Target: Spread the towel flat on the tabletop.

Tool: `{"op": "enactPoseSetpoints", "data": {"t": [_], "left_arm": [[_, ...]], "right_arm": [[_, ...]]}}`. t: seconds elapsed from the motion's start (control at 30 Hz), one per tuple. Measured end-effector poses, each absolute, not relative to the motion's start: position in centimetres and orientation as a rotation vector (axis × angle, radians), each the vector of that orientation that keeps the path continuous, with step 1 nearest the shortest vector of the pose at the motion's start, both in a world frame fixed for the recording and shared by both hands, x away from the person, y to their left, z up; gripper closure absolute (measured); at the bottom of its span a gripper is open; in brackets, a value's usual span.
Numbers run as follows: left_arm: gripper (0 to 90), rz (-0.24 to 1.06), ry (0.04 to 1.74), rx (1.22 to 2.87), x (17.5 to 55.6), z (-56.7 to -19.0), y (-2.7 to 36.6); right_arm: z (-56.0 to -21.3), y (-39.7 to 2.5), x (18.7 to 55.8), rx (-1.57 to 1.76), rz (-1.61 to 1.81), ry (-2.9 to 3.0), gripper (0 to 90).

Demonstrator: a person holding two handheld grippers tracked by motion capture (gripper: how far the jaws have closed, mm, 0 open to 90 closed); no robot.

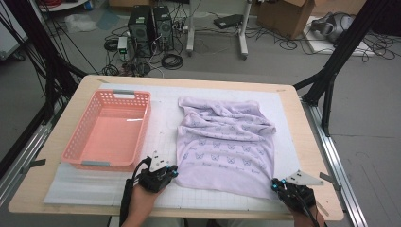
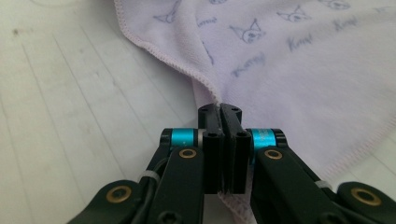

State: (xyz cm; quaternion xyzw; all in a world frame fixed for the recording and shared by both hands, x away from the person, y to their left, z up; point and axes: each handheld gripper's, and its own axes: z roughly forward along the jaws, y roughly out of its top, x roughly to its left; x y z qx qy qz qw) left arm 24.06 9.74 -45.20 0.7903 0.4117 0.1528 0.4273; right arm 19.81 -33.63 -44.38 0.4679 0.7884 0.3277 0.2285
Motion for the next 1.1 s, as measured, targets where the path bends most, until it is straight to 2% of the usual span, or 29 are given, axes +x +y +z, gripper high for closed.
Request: {"op": "enactPoseSetpoints", "data": {"t": [0.27,0.57,0.73,0.77,0.83,0.87,0.93,1.1], "left_arm": [[87.1,0.293,0.967,1.949,19.6,-45.3,11.5],[87.1,0.27,0.933,1.956,15.2,-45.4,12.4],[85.6,0.308,0.91,1.982,13.9,-45.3,12.0],[82.2,0.336,0.914,1.974,14.0,-45.3,11.9],[63.4,0.356,0.938,1.935,14.7,-45.1,12.1],[57.1,0.369,0.943,1.919,15.0,-45.0,12.3],[54.3,0.395,0.945,1.915,15.9,-44.8,12.3],[47.0,0.393,0.964,1.885,19.0,-44.4,12.1]], "right_arm": [[-44.0,-34.5,15.9,1.249,0.928,2.216,86.1],[-43.8,-35.8,11.3,1.222,1.018,2.24,86.3],[-43.7,-36.3,9.7,1.208,0.993,2.244,86.3],[-43.8,-36.4,9.7,1.212,0.981,2.235,85.6],[-43.8,-36.5,10.1,1.233,0.982,2.201,81.9],[-43.8,-36.5,10.2,1.248,0.989,2.181,77.5],[-43.6,-36.6,10.6,1.267,1.003,2.132,67.1],[-43.2,-37.4,11.7,1.304,1.019,2.057,60.0]]}}
